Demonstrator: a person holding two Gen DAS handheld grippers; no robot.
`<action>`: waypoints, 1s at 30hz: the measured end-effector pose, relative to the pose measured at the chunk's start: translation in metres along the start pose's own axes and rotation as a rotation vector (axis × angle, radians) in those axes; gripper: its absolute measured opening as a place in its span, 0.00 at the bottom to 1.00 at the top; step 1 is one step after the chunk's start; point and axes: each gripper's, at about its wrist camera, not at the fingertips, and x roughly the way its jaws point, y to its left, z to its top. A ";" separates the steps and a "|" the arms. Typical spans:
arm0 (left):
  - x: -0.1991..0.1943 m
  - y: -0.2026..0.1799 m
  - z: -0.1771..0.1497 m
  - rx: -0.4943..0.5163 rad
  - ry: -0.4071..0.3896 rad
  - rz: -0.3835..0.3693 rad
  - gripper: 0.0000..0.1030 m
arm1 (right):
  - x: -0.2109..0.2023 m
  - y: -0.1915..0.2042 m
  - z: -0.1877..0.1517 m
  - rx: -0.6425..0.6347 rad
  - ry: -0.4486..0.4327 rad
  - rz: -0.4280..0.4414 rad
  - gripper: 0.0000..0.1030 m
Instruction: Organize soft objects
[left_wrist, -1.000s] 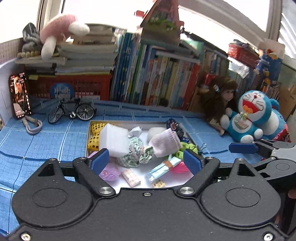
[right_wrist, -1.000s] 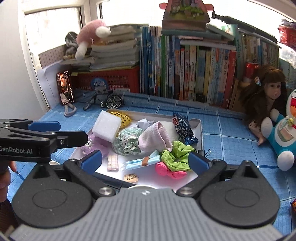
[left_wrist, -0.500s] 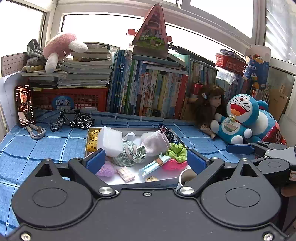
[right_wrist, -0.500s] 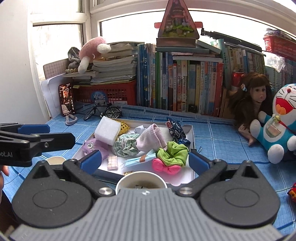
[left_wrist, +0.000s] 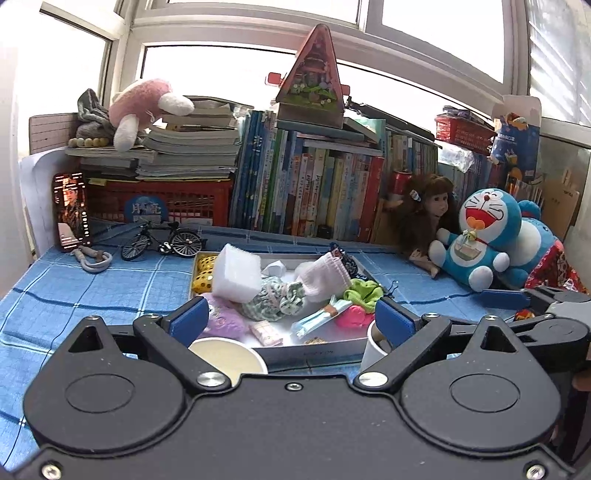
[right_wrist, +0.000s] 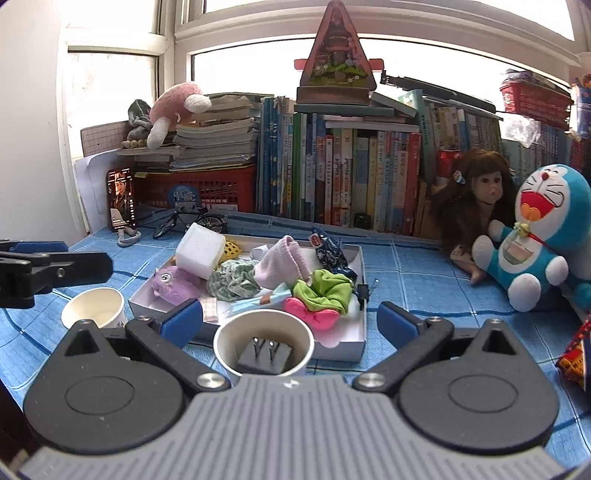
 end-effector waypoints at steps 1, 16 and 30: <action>-0.002 0.000 -0.003 0.000 -0.003 0.005 0.94 | -0.002 -0.001 -0.002 0.000 -0.007 -0.008 1.00; -0.024 0.008 -0.055 -0.023 -0.051 0.111 0.96 | -0.022 0.001 -0.049 0.044 -0.151 -0.039 1.00; -0.021 0.014 -0.106 -0.041 0.027 0.206 0.96 | -0.014 0.010 -0.095 0.088 -0.080 -0.068 1.00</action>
